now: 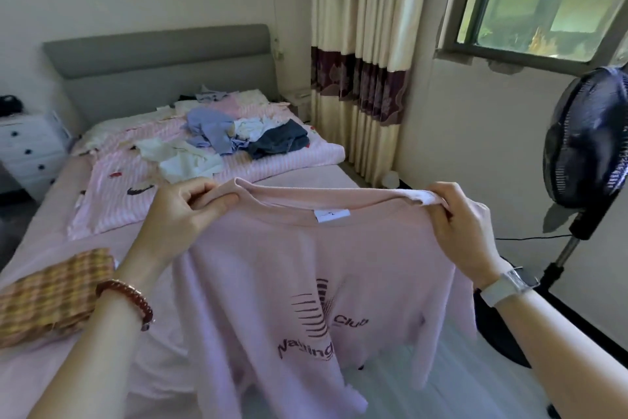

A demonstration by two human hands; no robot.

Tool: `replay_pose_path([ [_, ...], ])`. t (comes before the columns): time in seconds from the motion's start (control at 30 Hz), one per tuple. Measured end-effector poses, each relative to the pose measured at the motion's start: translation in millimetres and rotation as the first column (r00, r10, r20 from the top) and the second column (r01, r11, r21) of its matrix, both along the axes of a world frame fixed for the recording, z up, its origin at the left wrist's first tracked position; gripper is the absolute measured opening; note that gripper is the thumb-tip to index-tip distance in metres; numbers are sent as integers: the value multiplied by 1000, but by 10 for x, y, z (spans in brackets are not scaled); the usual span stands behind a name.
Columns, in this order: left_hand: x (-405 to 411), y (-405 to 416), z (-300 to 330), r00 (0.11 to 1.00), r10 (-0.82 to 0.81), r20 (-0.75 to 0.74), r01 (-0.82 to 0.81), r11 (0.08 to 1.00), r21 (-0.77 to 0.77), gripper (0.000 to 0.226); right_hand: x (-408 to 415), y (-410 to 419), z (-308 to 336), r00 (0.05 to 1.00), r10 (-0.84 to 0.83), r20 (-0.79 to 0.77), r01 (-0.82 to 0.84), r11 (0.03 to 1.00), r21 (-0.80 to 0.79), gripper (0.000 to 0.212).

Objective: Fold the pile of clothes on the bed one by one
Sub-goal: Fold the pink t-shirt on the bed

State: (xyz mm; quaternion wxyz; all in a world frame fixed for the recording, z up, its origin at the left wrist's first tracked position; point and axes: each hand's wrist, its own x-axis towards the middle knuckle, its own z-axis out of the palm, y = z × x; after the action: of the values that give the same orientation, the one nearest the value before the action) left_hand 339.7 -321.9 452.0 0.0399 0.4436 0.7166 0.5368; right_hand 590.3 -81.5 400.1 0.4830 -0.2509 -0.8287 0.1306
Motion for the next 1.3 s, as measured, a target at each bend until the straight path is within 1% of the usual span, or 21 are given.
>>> replay_pose_path([
  [0.07,-238,16,-47,999,34,-32,-35,999,-28,9,-250,129,8,999,-16,42,12,995,101,27],
  [0.13,-514,98,-142,990,99,-97,-104,994,-40,17,-583,294,-24,996,-4,89,-12,983,182,15],
  [0.23,-1061,344,-343,966,207,-152,-215,976,-42,13,-1218,609,-109,988,25,151,-61,970,234,16],
  [0.37,-2105,846,-645,918,317,-238,-347,933,-93,17,-2369,1144,-228,968,20,249,-60,986,155,32],
  [0.4,-2415,995,-734,906,338,-254,-372,923,-99,25,-2705,1301,-277,957,6,290,-47,990,133,33],
  [0.47,-3061,1332,-890,889,371,-267,-412,904,-117,31,-3421,1619,-354,931,-20,364,-15,996,92,31],
  [0.53,-3692,1699,-1059,874,403,-272,-461,865,-198,35,-4179,1949,-465,903,-26,428,19,1000,22,29],
  [0.6,-4318,2068,-1334,879,394,-268,-468,820,-329,33,-4903,2262,-668,856,-27,516,58,997,-43,30],
  [0.63,-4609,2249,-1513,885,385,-261,-463,785,-411,30,-5239,2420,-817,831,-10,557,71,993,-89,28],
  [0.67,-4868,2420,-1725,887,382,-260,-462,737,-494,34,-5531,2565,-993,814,27,580,83,983,-162,29],
  [0.73,-5201,2688,-2190,886,373,-275,-456,599,-658,52,-5983,2759,-1422,796,125,592,89,943,-319,45],
  [0.77,-5250,2770,-2432,892,376,-252,-433,547,-717,57,-6116,2781,-1665,783,171,598,79,926,-368,52],
  [0.8,-5233,2827,-2677,901,379,-211,-399,531,-748,59,-6181,2771,-1935,763,216,609,63,913,-403,55],
  [0.87,-5044,2841,-3197,914,389,-115,-331,550,-767,57,-6121,2648,-2526,704,302,642,51,881,-471,55],
  [0.97,-4568,2653,-3913,889,457,22,-260,546,-797,54,-5694,2333,-3272,611,375,697,150,810,-567,52],
  [1.03,-4154,2473,-4315,850,524,57,-262,515,-816,60,-5314,2112,-3635,605,390,694,236,745,-624,49],
  [1.1,-3764,2308,-4615,813,578,71,-299,520,-800,69,-4939,1900,-3900,645,346,682,316,691,-650,46],
  [1.13,-3582,2225,-4729,770,633,80,-333,506,-795,65,-4754,1811,-4006,670,300,678,359,669,-651,45],
  [1.2,-3229,2068,-4845,645,756,109,-379,440,-814,57,-4387,1649,-4172,694,228,683,423,639,-643,45],
  [1.27,-2924,1897,-4878,498,853,156,-379,376,-846,63,-4050,1530,-4282,724,150,673,478,594,-647,47],
  [1.3,-2808,1805,-4914,422,885,199,-360,364,-859,62,-3912,1505,-4309,730,106,675,520,555,-649,49],
])
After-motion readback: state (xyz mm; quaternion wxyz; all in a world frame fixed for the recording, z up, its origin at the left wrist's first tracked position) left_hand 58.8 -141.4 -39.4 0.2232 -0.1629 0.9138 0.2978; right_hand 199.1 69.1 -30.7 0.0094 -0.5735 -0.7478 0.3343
